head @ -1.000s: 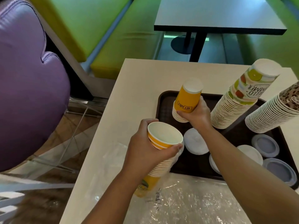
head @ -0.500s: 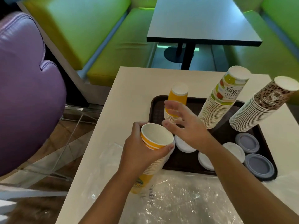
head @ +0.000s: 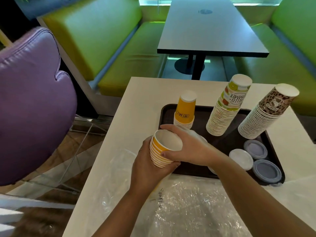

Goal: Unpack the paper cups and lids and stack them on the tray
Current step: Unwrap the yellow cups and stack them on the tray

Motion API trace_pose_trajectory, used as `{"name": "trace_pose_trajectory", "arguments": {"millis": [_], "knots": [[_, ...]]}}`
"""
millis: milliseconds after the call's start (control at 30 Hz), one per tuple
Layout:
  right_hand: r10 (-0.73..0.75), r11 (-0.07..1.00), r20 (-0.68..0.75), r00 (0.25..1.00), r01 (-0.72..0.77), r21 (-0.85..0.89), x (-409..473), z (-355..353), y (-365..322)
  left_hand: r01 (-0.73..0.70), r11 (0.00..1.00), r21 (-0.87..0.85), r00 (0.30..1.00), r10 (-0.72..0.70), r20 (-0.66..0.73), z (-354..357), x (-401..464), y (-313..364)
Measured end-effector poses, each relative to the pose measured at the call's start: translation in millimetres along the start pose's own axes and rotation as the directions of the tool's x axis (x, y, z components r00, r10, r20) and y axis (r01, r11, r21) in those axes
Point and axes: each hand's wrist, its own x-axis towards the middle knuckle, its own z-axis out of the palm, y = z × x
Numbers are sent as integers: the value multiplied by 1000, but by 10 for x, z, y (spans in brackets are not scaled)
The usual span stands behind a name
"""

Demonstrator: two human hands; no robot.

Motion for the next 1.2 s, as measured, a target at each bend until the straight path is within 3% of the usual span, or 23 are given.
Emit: {"name": "trace_pose_trajectory", "arguments": {"millis": [267, 467, 567, 667, 733, 833, 900, 1000, 1100, 1200], "knots": [[30, 999, 47, 998, -28, -30, -11, -45, 19, -36, 999, 20, 999, 35, 30, 38, 25, -42], [25, 1000, -32, 999, -26, -14, 4, -249, -3, -43, 999, -3, 997, 43, 57, 31, 74, -13], [6, 994, -94, 996, 5, 112, 19, -398, 16, -40, 999, -11, 996, 41, 75, -2, 104, 2], [-44, 981, -56, 997, 54, 184, 19, -541, 44, -49, 998, -39, 995, 53, 87, -44, 137, 24], [-82, 993, 62, 995, 76, 96, -12, -629, 40, -46, 997, -56, 993, 52, 110, -58, 163, 39], [-137, 967, 218, 966, 178, -182, -56, -787, -65, -52, 997, -51, 984, 60, 171, -68, 188, 77], [-148, 871, 256, 955, 248, -424, -70, -843, -192, -48, 997, -56, 978, 59, 200, -58, 197, 96], [-204, 539, 266, 942, 334, -773, -72, -748, -332, -48, 997, -58, 973, 59, 221, -37, 203, 131], [-146, 269, 306, 941, 335, -903, -54, -636, -339, -40, 997, -71, 970, 56, 235, -16, 213, 170], [-125, 200, 278, 952, 299, -933, -31, -641, -266, -38, 998, -55, 969, 50, 241, 3, 222, 186]]}}
